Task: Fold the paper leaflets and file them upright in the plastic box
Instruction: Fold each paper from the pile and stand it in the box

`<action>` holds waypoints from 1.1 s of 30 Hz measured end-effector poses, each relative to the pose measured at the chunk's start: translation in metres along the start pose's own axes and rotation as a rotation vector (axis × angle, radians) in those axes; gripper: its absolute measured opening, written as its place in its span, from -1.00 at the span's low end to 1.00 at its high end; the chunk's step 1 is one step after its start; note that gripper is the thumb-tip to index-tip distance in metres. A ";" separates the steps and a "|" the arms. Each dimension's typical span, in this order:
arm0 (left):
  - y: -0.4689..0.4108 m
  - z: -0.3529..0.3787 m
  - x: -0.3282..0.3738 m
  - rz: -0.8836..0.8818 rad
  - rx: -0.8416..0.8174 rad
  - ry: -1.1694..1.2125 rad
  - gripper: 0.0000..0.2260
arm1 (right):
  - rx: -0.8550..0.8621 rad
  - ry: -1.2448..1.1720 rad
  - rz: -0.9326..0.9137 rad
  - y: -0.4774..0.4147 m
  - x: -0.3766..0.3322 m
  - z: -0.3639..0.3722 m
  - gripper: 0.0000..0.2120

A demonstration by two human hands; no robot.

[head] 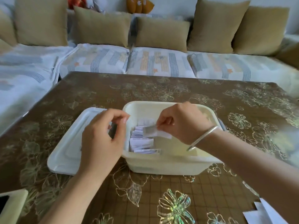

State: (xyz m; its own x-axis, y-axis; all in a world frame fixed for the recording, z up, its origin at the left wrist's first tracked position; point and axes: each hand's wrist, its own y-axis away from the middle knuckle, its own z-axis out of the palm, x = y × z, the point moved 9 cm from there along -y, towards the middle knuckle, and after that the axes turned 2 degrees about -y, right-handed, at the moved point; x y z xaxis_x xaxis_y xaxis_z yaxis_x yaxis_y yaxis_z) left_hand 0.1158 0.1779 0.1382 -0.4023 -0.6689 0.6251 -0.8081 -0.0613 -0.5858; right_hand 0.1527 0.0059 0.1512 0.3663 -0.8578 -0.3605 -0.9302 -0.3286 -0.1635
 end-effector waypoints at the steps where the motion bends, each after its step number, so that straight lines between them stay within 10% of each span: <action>1: 0.001 0.003 -0.003 -0.023 -0.001 0.005 -0.88 | -0.043 0.015 0.002 -0.003 -0.001 0.010 -0.93; 21: 0.005 0.006 -0.010 0.004 0.015 -0.011 -0.88 | -0.306 0.275 0.063 -0.005 0.008 0.055 -0.91; 33: 0.005 0.007 -0.010 -0.006 0.003 -0.006 -0.87 | -0.350 0.032 0.061 -0.019 0.003 0.079 -0.84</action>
State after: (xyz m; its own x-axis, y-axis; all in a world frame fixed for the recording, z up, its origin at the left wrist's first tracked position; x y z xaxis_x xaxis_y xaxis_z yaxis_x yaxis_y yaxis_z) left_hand 0.1187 0.1789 0.1254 -0.3949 -0.6732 0.6252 -0.8090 -0.0677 -0.5840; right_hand 0.1732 0.0412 0.0804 0.3138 -0.8902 -0.3302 -0.9036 -0.3869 0.1842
